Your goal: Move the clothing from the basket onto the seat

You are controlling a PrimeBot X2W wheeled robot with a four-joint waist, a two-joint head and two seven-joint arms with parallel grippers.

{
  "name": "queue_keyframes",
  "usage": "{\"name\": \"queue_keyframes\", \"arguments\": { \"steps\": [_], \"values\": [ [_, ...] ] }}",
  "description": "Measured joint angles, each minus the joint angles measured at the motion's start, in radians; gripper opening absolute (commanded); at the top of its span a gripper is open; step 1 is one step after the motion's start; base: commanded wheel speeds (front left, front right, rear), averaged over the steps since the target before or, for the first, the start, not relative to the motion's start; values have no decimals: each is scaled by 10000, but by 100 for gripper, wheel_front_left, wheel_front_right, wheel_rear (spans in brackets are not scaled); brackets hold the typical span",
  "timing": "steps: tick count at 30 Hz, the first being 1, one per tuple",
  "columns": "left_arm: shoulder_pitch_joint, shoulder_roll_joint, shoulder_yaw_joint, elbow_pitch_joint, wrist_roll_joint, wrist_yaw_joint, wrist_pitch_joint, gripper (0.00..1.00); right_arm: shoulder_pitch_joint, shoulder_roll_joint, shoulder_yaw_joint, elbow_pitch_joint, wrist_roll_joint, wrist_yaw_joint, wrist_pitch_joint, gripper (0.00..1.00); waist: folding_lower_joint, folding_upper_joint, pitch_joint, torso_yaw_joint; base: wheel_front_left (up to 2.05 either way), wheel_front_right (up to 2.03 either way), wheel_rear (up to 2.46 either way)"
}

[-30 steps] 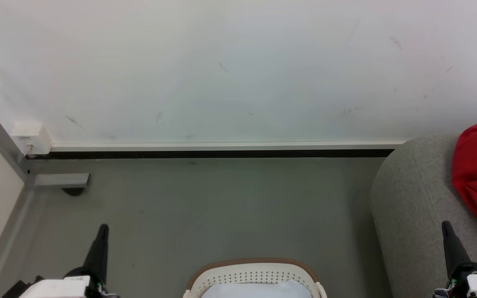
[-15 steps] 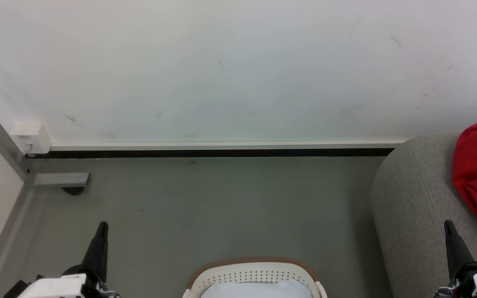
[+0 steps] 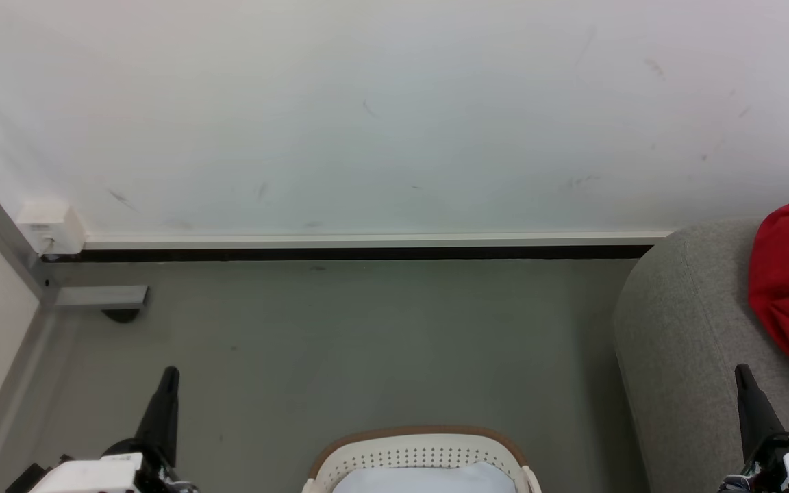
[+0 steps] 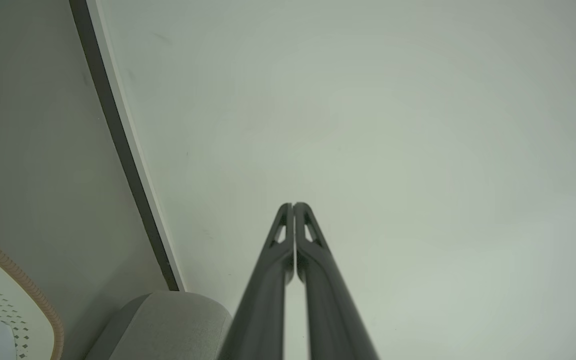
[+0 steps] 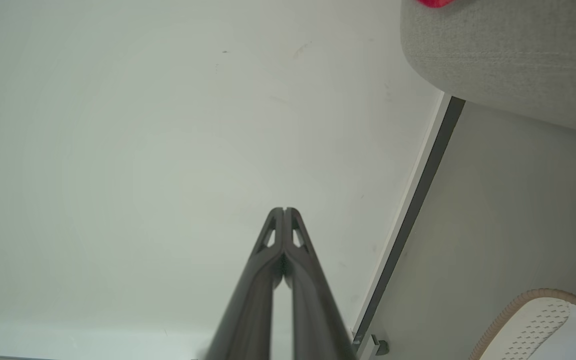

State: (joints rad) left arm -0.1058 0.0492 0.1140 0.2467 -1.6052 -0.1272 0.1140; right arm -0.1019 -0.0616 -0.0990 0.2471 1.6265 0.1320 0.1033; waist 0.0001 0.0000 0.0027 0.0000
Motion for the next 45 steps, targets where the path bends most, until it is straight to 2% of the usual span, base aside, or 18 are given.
{"name": "queue_keyframes", "arguments": {
  "steps": [45],
  "values": [
    [0,-2,0,0,0,0,0,0,-3,44,-63,0,-48,0,27,0,0,0,0,0,0,0,0]
  ]
}}
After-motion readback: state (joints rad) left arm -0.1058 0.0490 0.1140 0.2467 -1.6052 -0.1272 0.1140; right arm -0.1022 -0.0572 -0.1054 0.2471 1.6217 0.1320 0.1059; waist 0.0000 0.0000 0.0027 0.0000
